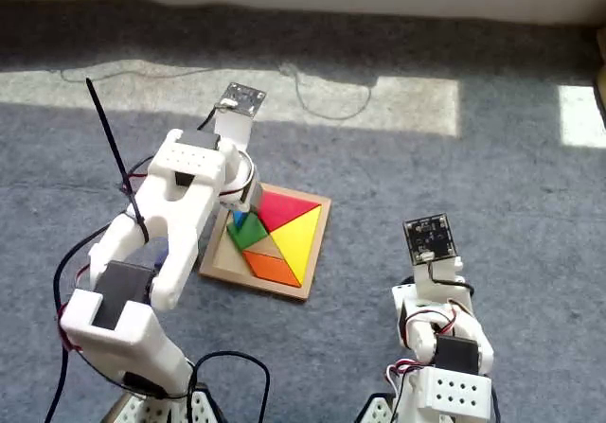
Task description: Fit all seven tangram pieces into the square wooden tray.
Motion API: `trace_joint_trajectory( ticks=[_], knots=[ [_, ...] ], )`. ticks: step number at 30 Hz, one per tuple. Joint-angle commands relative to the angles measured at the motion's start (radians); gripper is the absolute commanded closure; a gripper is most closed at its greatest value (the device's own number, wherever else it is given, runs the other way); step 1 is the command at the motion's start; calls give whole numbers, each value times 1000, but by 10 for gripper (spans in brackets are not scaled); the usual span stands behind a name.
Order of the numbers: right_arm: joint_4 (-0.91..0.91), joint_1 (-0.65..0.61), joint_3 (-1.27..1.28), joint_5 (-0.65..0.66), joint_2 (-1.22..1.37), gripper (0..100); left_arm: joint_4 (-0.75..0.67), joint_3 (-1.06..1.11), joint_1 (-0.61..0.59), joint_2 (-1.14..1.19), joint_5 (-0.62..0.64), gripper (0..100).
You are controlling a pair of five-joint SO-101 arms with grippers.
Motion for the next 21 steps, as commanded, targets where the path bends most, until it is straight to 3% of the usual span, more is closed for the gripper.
trace_joint_trajectory(
  ticks=[1,6,14,21],
  knots=[
    [8,12,33,0,-12,986,-14,-15,-24,-13,-6,768],
    [8,12,33,0,-12,986,-12,-12,-12,-7,-49,769],
    [8,12,33,0,-12,986,-8,-5,111,-2,-68,803],
    [8,12,33,0,-12,986,-12,-1,120,35,-66,825]
  ],
)
